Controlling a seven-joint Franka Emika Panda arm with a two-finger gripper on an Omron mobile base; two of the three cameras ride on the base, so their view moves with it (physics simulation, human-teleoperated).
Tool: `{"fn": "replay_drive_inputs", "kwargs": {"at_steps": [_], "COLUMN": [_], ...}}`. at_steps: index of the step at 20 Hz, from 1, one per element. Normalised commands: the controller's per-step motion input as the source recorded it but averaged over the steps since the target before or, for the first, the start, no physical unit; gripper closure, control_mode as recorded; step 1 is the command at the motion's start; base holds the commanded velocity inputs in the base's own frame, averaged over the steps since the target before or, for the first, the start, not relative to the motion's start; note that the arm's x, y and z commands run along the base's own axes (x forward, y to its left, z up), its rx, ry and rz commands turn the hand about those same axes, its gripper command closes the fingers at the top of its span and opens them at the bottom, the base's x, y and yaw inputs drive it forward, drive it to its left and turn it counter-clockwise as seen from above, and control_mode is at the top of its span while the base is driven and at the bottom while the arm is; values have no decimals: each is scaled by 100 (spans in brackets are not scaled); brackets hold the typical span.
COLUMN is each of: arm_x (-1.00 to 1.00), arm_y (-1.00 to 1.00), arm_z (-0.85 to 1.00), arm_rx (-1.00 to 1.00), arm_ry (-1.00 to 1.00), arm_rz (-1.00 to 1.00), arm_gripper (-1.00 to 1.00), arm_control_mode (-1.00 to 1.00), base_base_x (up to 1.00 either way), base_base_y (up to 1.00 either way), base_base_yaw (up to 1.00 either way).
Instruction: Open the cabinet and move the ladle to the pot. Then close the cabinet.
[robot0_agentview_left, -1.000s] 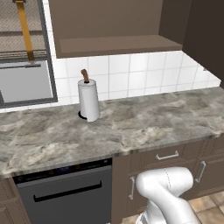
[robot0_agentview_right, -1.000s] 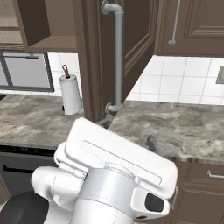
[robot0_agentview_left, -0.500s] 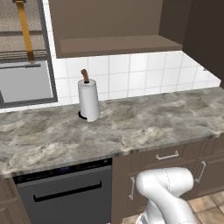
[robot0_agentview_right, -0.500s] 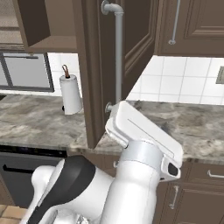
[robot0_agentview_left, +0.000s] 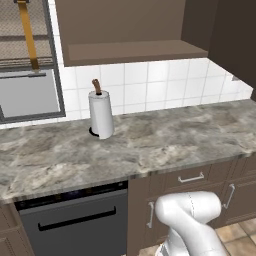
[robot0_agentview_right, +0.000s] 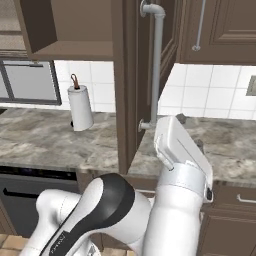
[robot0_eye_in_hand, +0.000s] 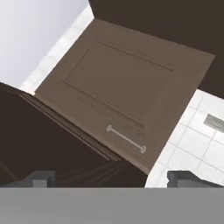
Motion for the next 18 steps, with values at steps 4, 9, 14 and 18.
{"fn": "replay_drive_inputs", "kwargs": {"at_steps": [4,9,14,18], "arm_x": [12,16,8,1], "arm_y": [42,71,96,100], "arm_z": [0,0,0,0], "arm_rx": [17,14,7,1], "arm_ry": [-9,-6,-7,-9], "arm_rz": [14,16,15,14], "arm_gripper": [-100,-100,-100,-100], "arm_control_mode": [-100,-100,-100,-100], "base_base_x": [0,0,0,0], "base_base_y": [0,0,0,0], "base_base_yaw": [0,0,0,0]}}
